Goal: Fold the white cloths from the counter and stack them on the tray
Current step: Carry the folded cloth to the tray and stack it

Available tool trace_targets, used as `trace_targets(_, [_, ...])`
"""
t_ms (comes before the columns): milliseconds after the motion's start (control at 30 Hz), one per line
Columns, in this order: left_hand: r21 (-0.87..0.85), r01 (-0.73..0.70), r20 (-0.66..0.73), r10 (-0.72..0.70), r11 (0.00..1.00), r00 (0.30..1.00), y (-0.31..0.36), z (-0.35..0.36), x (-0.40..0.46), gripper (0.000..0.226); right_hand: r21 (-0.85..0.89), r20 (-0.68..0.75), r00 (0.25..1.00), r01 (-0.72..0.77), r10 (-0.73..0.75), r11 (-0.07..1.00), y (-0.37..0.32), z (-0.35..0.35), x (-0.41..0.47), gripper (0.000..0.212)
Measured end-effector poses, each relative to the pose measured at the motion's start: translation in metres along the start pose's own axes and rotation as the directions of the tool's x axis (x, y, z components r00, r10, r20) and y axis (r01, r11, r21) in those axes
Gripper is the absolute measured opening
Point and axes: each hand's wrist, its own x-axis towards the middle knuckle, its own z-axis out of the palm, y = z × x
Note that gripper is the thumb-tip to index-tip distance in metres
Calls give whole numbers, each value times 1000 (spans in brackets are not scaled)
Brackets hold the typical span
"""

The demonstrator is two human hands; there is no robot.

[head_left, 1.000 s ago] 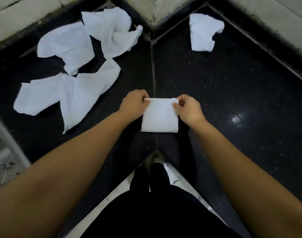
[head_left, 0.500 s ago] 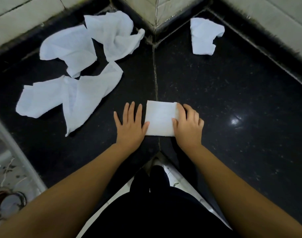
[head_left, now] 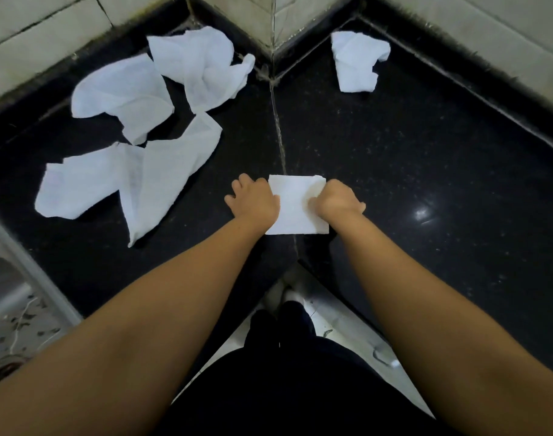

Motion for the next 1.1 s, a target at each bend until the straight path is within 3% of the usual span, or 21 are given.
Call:
trace_targets(100, [-255, -46, 15, 52, 966, 999, -4, -4, -5, 14, 144, 21, 1000, 18, -21, 989, 6, -1, -6, 34])
trace_targets(133, [-385, -59, 25, 74, 921, 997, -7, -6, -9, 5, 233, 7, 999, 44, -47, 972, 10, -1, -10, 30])
trace_targets(200, [-602, -45, 54, 97, 797, 994, -11, -8, -16, 9, 446, -21, 995, 97, -97, 890, 21, -3, -22, 20])
trace_targets(233, [-704, 6, 100, 90, 711, 991, -11, -10, -21, 8, 541, -31, 993, 109, -110, 834, 27, -5, -29, 18])
trace_targets(300, [-826, 151, 241, 99, 542, 965, -5, -11, -30, 28, 698, -35, 992, 113, -123, 707, 44, -9, -41, 19])
trace_targets(400, [-859, 291, 395, 184, 422, 900, 9, -7, -48, 26, 843, -44, 994, 93, -105, 530, 76, -11, -59, 10])
trace_targets(533, [-828, 340, 502, 319, 446, 804, 36, 8, -83, 20, 935, -84, 996, 84, -16, 343, 131, -14, -95, 11])
trace_targets(700, [-812, 224, 508, 462, 539, 727, 80, 38, -144, 12, 966, -148, 973, 105, 174, 237, 212, -10, -154, 15])
trace_targets(900, [-782, 79, 543, 613, 619, 574, 125, 100, -263, 13, 973, -220, 892, 172, 396, 155, 329, 12, -257, 14])
trace_targets(1100, [-743, 43, 629, 675, 668, 385, 144, 194, -421, 13, 973, -214, 764, 222, 609, 64, 461, 56, -383, 18])
